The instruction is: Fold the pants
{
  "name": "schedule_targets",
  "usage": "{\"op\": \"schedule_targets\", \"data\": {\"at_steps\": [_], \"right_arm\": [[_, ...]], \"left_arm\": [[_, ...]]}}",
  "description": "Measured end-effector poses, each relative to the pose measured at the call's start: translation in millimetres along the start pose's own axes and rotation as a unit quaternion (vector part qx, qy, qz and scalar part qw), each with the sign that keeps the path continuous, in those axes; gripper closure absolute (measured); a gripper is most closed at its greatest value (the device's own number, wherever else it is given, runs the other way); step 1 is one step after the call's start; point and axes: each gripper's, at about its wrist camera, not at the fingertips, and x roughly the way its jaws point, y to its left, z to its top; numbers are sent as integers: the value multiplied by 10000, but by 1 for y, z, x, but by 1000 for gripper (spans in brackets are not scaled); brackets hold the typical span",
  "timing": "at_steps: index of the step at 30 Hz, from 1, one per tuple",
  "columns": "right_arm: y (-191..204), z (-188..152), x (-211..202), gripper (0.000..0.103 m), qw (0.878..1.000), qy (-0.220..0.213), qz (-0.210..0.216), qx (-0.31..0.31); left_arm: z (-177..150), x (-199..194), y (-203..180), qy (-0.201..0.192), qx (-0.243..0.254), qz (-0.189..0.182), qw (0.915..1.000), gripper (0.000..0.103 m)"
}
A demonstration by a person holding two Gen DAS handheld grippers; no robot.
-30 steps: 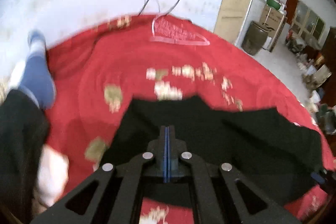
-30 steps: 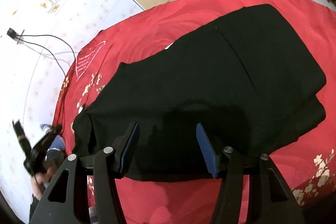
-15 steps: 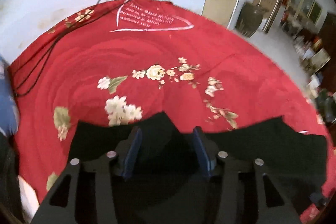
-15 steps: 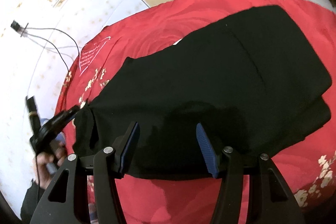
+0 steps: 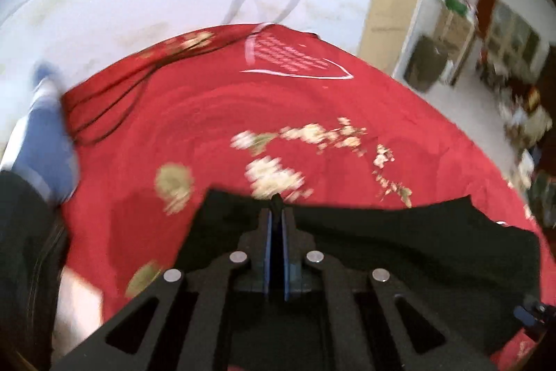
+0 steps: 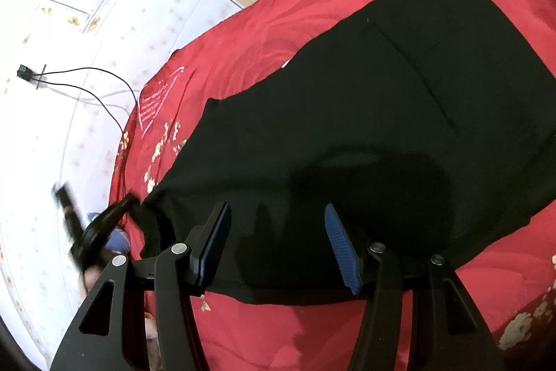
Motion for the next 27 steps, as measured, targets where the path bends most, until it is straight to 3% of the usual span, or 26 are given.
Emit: {"op": "schedule_targets", "data": {"at_steps": [4,8,13,18,20,24,27], "right_arm": [[4,-2,-2,46,9998,-58,-125,-111],[6,-3,-1,46,9995,-38,-259,-182],[9,-5,-8,46,9988,-103,-427,-231],[15,-7,-15,46,9967,-73,-727,-366],[15,-7,-19,46,9953,-66,-891,-382],[21,-10,-22,46,9907,5,-1233,-583],[27,-15,-12,46,9863,227,-1433,-790]], "left_arm": [[-33,-6,43,346,-589,50,9976,96],[-47,3,63,697,-954,85,9930,94],[-46,5,67,736,-974,166,9924,91],[-49,6,64,809,-612,1174,9879,91],[-44,-7,60,577,-584,1250,9887,91],[-36,-31,32,180,-311,733,9967,85],[-43,-32,-4,283,80,-98,9995,79]]}}
